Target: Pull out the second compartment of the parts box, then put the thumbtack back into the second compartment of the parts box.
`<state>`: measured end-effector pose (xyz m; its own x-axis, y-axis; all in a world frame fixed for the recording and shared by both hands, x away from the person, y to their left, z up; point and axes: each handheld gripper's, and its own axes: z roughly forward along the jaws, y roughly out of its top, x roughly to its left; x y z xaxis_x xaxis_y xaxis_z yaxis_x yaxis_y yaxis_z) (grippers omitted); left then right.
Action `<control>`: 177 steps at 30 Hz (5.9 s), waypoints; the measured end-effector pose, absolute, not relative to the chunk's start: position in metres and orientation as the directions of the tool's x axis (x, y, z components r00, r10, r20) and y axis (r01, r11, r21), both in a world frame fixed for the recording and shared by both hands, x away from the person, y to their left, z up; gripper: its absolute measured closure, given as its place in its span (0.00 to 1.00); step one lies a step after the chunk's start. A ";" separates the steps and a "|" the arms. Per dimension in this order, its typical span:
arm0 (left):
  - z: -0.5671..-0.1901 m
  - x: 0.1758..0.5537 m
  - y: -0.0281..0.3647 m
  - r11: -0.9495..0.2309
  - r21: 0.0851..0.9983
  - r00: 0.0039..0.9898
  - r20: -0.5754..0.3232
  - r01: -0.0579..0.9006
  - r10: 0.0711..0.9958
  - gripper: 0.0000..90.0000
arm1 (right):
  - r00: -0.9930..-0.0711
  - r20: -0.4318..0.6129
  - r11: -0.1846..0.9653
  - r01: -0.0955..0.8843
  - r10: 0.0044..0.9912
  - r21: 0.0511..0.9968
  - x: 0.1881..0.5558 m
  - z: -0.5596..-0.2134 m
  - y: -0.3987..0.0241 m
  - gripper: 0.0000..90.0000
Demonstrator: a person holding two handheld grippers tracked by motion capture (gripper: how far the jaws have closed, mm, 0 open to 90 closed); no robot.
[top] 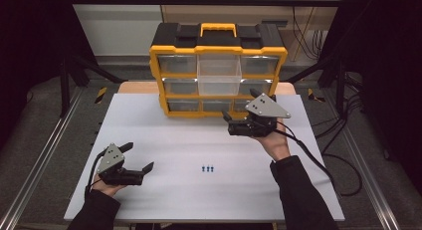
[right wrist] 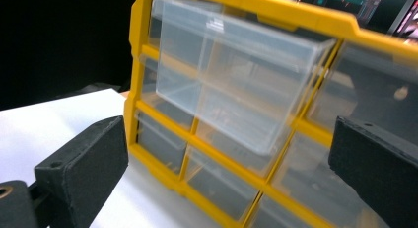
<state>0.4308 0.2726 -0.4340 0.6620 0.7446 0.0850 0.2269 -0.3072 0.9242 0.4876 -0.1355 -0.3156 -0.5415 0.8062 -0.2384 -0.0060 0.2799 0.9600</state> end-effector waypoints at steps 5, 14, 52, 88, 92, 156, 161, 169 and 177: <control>-0.434 0.431 0.273 -0.304 0.925 0.661 0.081 0.229 0.746 0.01 | -0.543 -0.199 0.251 0.024 0.816 0.968 0.484 -0.327 -0.148 0.02; -0.435 0.431 0.273 -0.305 0.924 0.663 0.080 0.232 0.745 0.01 | -0.582 -0.142 0.247 0.105 0.801 0.963 0.475 -0.348 -0.165 0.02; -0.437 0.432 0.271 -0.299 0.924 0.673 0.065 0.238 0.737 0.01 | -0.663 0.023 0.210 0.269 0.748 0.940 0.440 -0.419 -0.170 0.01; -0.437 0.432 0.273 -0.288 0.926 0.665 0.057 0.243 0.745 0.01 | -0.663 0.089 0.238 0.386 0.743 0.891 0.454 -0.442 -0.113 0.16; -0.437 0.432 0.273 -0.288 0.927 0.666 0.057 0.242 0.743 0.01 | -0.663 0.082 0.257 0.397 0.744 0.881 0.454 -0.448 -0.110 0.17; -0.436 0.432 0.272 -0.288 0.927 0.665 0.058 0.241 0.744 0.01 | -0.691 0.046 0.423 0.491 0.721 0.761 0.456 -0.485 -0.084 0.81; -0.436 0.432 0.272 -0.288 0.927 0.665 0.058 0.241 0.744 0.01 | -0.691 0.033 0.433 0.489 0.722 0.757 0.456 -0.485 -0.084 0.85; -0.436 0.432 0.272 -0.288 0.927 0.665 0.058 0.241 0.744 0.01 | -0.699 0.027 0.441 0.480 0.714 0.758 0.457 -0.485 -0.086 0.91; -0.436 0.432 0.272 -0.288 0.927 0.666 0.058 0.241 0.744 0.01 | -0.691 0.036 0.437 0.495 0.722 0.751 0.457 -0.485 -0.086 0.94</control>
<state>0.4316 0.2719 -0.4361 0.6659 0.7438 0.0581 0.2413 -0.2884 0.9266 0.4572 -0.0857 -0.4848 -0.6914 0.7216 0.0355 0.4945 0.4368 0.7515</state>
